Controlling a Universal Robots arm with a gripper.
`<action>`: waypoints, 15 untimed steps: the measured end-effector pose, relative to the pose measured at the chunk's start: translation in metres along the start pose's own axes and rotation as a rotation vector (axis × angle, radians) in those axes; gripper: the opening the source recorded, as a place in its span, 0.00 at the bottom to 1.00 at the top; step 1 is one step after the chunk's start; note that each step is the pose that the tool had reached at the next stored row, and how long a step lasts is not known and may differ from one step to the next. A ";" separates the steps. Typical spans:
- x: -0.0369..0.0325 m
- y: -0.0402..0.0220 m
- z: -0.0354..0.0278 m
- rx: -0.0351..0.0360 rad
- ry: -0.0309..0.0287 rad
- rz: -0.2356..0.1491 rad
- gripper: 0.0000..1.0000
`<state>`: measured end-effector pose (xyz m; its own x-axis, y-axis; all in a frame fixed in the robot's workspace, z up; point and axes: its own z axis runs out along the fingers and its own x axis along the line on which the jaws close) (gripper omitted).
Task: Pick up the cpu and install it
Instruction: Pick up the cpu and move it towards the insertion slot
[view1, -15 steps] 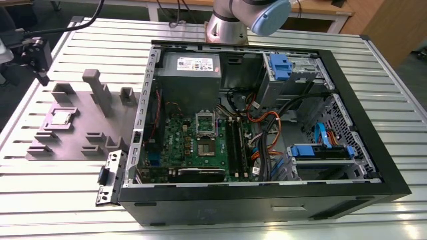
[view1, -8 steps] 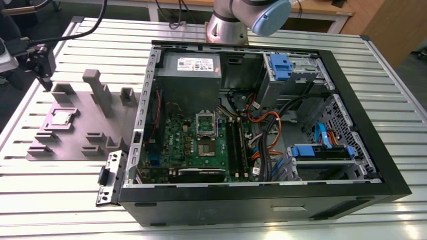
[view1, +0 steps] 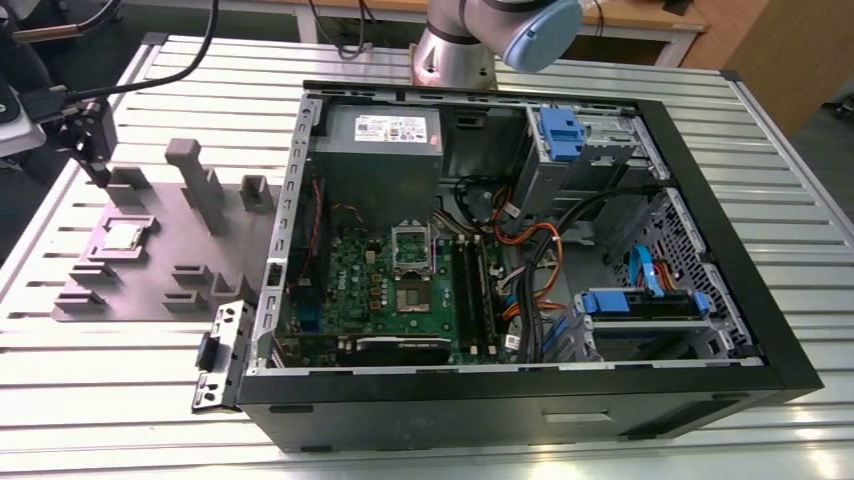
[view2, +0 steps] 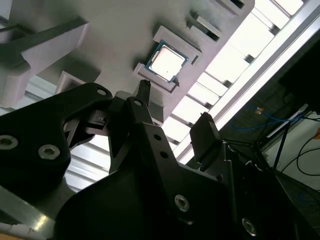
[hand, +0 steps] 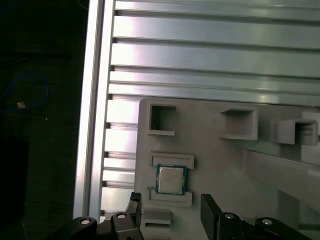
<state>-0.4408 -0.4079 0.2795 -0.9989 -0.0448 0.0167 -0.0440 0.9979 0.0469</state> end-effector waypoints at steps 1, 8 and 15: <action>0.0000 0.0000 0.0008 0.0000 0.0000 0.000 0.59; 0.0000 -0.0001 0.0020 0.0000 0.0000 0.000 0.59; -0.0001 -0.0001 0.0025 -0.0001 -0.0002 0.000 0.59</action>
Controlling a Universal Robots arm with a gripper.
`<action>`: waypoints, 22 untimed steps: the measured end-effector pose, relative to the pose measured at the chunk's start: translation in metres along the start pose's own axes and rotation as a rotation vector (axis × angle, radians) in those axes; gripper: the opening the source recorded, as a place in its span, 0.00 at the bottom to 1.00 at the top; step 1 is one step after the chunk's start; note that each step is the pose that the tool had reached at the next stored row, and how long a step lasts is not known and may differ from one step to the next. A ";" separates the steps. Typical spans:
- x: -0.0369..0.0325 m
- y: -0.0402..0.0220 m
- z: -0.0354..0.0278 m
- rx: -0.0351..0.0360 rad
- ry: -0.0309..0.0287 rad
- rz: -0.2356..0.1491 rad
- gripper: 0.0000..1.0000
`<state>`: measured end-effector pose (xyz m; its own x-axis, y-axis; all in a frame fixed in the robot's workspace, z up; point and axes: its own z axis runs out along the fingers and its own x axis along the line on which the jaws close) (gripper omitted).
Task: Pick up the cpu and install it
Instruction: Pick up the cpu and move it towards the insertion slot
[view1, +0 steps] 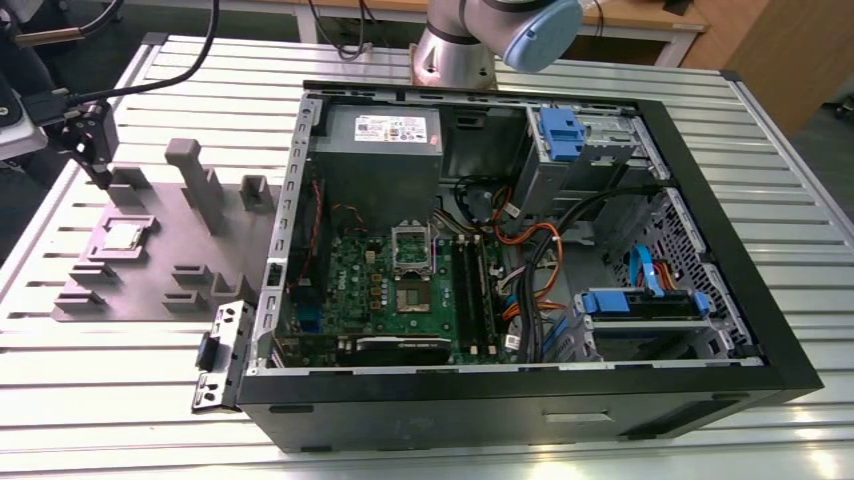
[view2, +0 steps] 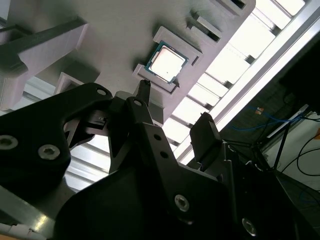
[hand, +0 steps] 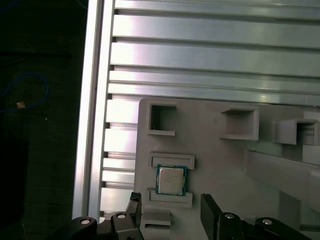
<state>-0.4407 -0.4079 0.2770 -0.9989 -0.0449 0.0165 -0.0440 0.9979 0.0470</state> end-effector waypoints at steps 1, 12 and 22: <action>0.0000 0.0000 0.0009 -0.0002 -0.0004 0.000 0.59; -0.0032 -0.0011 0.0200 0.0000 -0.0002 0.005 0.59; -0.0040 -0.0016 0.0366 -0.0001 -0.0003 0.011 0.66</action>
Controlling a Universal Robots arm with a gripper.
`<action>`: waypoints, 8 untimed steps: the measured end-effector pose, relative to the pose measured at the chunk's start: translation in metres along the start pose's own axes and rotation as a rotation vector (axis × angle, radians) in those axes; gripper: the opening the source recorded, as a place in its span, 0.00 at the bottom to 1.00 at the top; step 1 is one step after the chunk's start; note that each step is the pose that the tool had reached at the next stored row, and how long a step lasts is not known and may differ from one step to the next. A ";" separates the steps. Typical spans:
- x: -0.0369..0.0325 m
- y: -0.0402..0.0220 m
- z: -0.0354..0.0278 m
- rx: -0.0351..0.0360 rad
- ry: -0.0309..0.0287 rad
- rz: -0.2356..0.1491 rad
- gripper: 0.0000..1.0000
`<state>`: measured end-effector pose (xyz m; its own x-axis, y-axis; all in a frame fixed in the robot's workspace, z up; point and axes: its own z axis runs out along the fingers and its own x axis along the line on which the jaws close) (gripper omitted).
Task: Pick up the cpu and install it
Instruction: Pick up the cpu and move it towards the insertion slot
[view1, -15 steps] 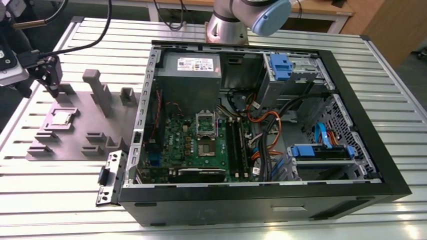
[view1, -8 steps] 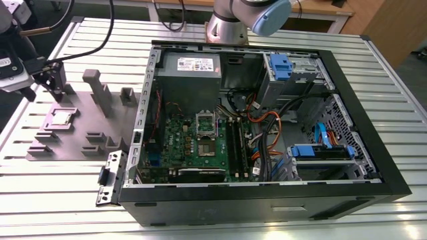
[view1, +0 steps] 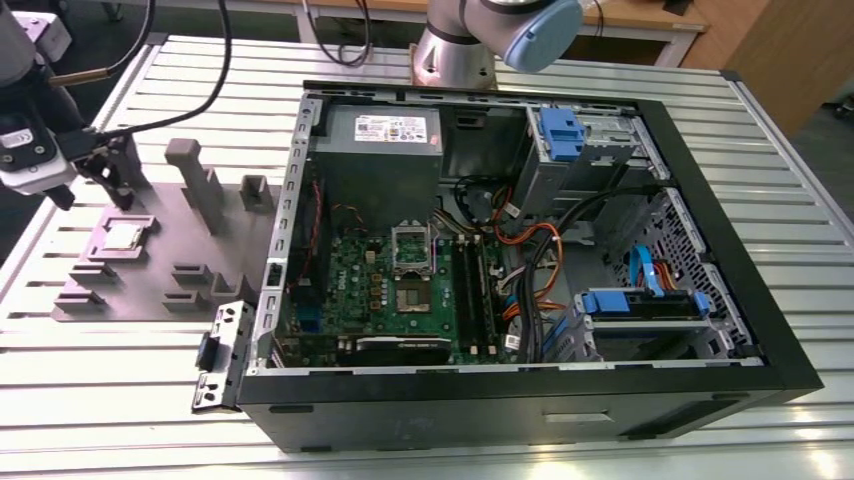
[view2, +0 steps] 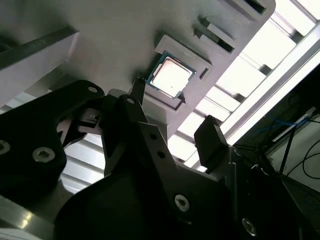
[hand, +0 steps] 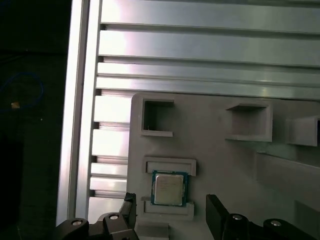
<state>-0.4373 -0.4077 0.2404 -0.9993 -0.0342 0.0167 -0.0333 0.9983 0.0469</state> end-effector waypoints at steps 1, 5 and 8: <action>-0.0001 -0.0001 0.0018 -0.0001 -0.0002 0.003 0.66; -0.0002 -0.0004 0.0092 -0.0001 -0.0005 0.008 0.66; -0.0003 -0.0006 0.0146 -0.0001 -0.0005 0.008 0.66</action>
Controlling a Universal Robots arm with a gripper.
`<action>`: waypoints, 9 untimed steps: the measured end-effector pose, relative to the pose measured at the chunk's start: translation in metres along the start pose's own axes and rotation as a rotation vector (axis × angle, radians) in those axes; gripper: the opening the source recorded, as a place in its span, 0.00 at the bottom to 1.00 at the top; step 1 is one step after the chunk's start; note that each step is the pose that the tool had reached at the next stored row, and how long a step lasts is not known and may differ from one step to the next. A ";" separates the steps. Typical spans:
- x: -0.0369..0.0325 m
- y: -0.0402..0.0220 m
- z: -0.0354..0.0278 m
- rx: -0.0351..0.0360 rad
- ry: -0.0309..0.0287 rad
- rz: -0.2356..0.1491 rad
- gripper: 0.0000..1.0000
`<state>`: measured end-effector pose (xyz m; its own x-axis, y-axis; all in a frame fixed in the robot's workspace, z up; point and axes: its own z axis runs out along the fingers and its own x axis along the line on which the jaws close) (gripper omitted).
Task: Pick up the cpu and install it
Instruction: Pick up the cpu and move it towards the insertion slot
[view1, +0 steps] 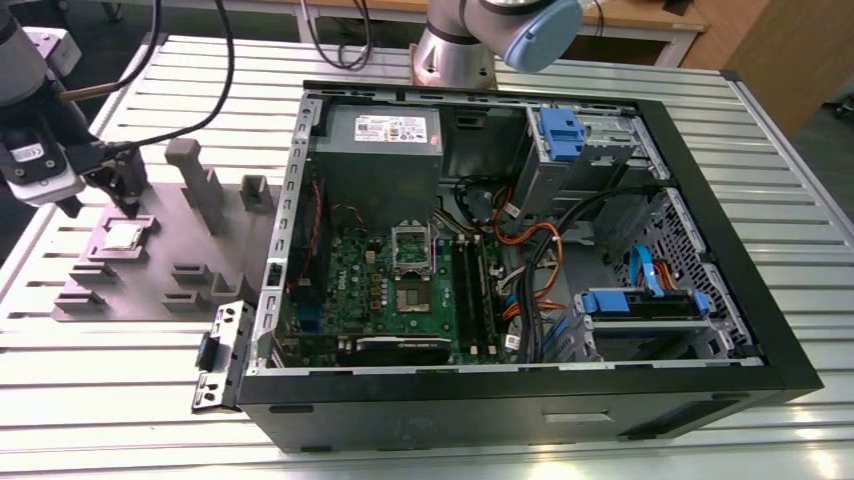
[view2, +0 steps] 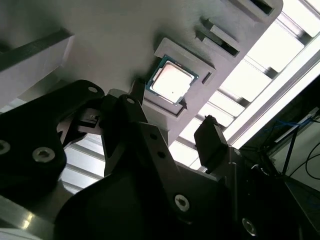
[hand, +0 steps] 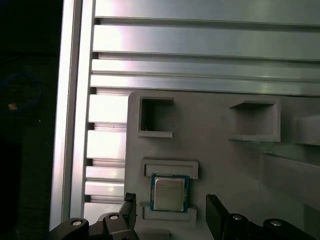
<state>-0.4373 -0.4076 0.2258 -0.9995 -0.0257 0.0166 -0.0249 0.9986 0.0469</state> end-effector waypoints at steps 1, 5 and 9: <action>0.0000 -0.0001 0.0018 0.0001 0.0001 0.000 0.66; -0.0001 -0.0004 0.0091 0.0000 0.0001 0.000 0.66; -0.0002 -0.0008 0.0162 0.0001 0.0002 0.000 0.66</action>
<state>-0.4374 -0.4077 0.2096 -0.9995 -0.0255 0.0168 -0.0247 0.9986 0.0468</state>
